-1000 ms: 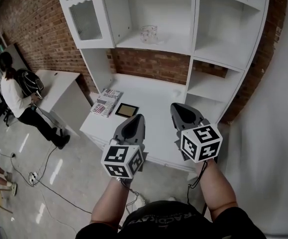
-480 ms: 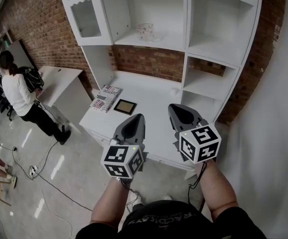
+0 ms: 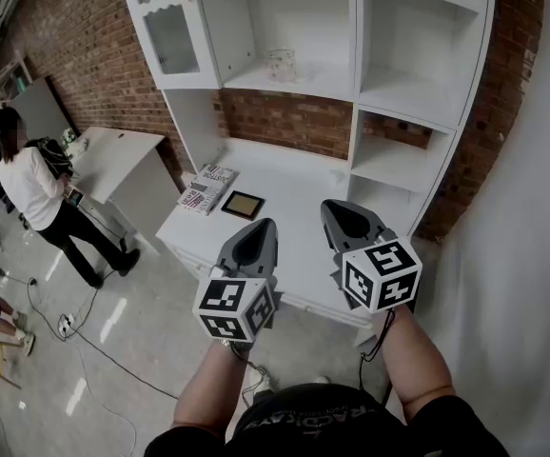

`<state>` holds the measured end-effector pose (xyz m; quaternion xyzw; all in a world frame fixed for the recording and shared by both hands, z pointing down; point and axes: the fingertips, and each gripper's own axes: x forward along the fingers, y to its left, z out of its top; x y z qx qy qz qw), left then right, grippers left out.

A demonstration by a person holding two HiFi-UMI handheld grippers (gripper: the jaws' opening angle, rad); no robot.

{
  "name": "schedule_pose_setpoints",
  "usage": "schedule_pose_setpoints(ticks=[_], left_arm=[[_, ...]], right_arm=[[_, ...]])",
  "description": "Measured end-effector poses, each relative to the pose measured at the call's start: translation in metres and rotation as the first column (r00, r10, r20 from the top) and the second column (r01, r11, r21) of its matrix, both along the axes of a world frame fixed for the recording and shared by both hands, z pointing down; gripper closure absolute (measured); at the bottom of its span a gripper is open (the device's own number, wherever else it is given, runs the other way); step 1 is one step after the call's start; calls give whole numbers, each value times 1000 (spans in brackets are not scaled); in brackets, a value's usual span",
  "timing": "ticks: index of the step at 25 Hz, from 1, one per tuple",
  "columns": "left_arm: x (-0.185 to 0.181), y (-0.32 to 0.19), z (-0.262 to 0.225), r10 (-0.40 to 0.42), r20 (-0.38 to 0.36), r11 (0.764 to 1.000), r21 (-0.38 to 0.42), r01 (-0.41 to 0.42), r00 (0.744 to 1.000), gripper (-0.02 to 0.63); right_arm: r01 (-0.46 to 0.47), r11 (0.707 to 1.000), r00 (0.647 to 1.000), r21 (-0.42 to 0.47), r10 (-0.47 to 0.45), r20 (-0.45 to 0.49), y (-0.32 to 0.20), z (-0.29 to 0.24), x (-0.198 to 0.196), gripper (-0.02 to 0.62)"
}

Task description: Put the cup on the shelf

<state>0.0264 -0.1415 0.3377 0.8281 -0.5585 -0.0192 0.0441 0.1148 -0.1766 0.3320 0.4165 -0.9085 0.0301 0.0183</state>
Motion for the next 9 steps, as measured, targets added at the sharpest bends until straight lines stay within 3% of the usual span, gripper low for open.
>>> schedule_pose_setpoints(ticks=[9], left_arm=[[4, -1, -1, 2, 7, 1000, 2, -2, 1000, 601]], right_arm=[[1, 1000, 1000, -1, -1, 0, -2, 0, 3, 595]])
